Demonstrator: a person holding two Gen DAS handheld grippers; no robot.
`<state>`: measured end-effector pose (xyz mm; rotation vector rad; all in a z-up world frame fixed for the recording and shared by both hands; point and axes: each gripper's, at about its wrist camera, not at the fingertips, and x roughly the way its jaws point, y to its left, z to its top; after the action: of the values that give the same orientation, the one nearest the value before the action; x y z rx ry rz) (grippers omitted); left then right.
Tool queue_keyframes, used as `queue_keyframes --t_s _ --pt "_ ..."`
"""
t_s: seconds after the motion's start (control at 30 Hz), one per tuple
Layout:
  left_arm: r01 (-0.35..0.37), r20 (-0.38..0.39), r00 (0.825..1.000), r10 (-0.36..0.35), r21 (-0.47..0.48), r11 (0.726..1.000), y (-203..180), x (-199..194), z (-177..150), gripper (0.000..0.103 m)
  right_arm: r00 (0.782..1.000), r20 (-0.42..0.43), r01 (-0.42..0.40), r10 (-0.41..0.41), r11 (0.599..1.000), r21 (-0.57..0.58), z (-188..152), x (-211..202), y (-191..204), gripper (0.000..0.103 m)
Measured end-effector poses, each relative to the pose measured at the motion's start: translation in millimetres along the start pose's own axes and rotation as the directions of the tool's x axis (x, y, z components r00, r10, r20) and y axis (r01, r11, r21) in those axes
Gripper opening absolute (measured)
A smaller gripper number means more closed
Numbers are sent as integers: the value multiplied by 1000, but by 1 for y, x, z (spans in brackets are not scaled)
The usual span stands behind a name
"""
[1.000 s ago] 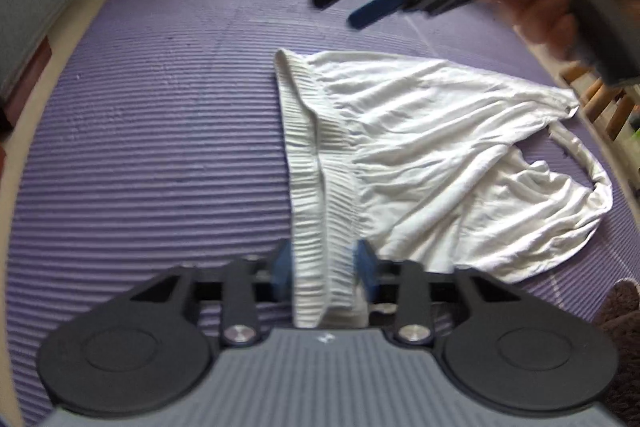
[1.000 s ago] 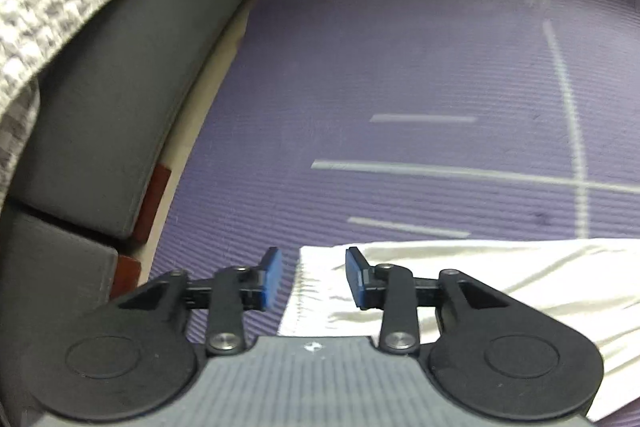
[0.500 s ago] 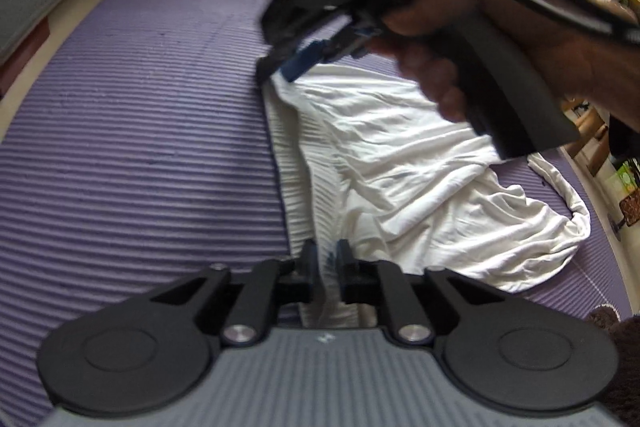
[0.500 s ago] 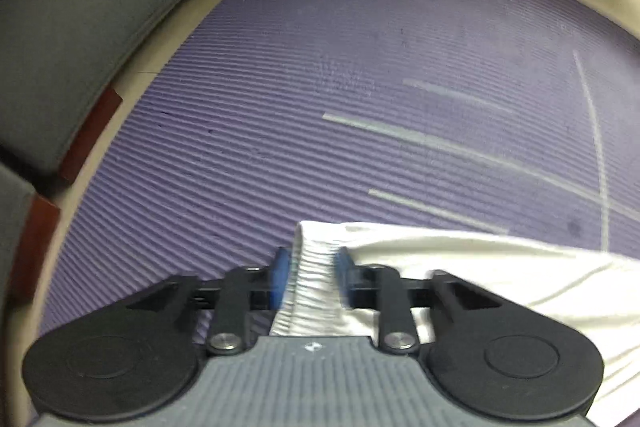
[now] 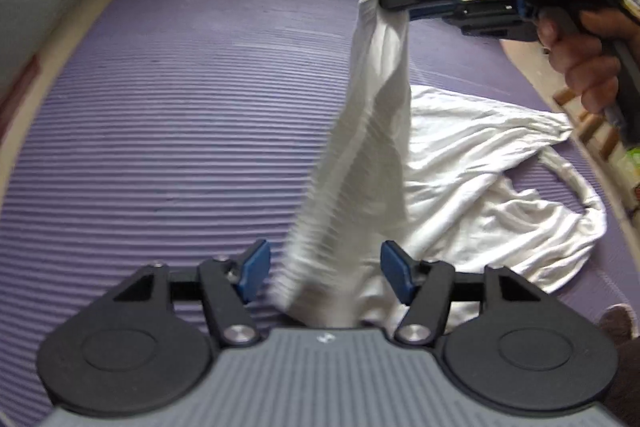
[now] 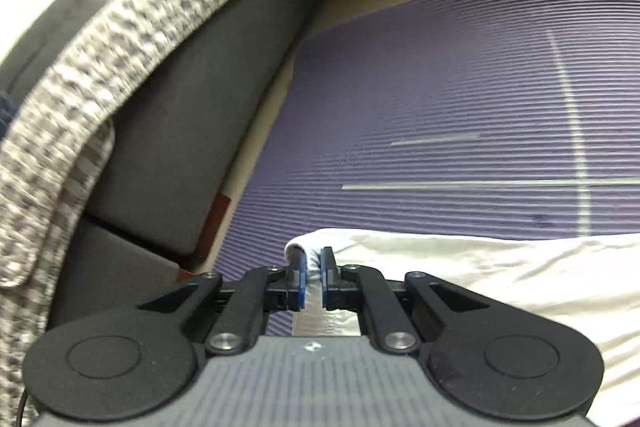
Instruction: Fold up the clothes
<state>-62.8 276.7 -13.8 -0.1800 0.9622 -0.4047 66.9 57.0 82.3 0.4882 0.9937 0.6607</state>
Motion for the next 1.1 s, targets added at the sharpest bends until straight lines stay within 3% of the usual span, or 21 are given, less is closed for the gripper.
queue_keyframes --t_s 0.1,0.23,0.5,0.67,0.73,0.77,0.8,0.83,0.97,1.03,1.1 --pt "4 -2 1000 -4 8 1000 -7 1 6 66 999 35 -34 33 999 29 2 -19 -22 6" --pt "-38 4 999 38 -7 999 -12 1 10 68 998 61 -10 5 997 82 -3 -31 -57 6" --pt "-77 -29 997 77 -19 997 -19 12 13 68 991 16 128 -136 962 240 -38 -46 -131 11" --pt "-10 -4 1000 9 -127 992 -8 22 22 66 993 33 95 -112 942 321 -41 -47 -143 30" --pt "19 24 1000 -16 -176 984 -3 23 25 57 994 44 80 -102 934 349 -38 -46 -146 30" --pt "35 41 999 -27 -200 979 0 23 24 39 994 47 73 -96 928 366 -35 -45 -146 31" --pt "49 54 998 -38 -218 975 2 24 23 7 995 50 66 -92 922 383 -32 -43 -146 31" --pt "67 62 997 -55 -215 974 1 24 21 1 995 52 59 -87 915 399 -29 -42 -145 32" --pt "148 85 987 -138 -121 982 -15 19 12 1 991 5 117 -132 895 431 -18 -29 -133 33" --pt "183 85 981 -177 -72 980 -23 17 8 1 981 -41 191 -191 895 404 -12 -17 -121 34" --pt "213 13 977 -213 14 977 -38 18 4 1 974 -58 224 -219 893 390 -14 -14 -118 34"
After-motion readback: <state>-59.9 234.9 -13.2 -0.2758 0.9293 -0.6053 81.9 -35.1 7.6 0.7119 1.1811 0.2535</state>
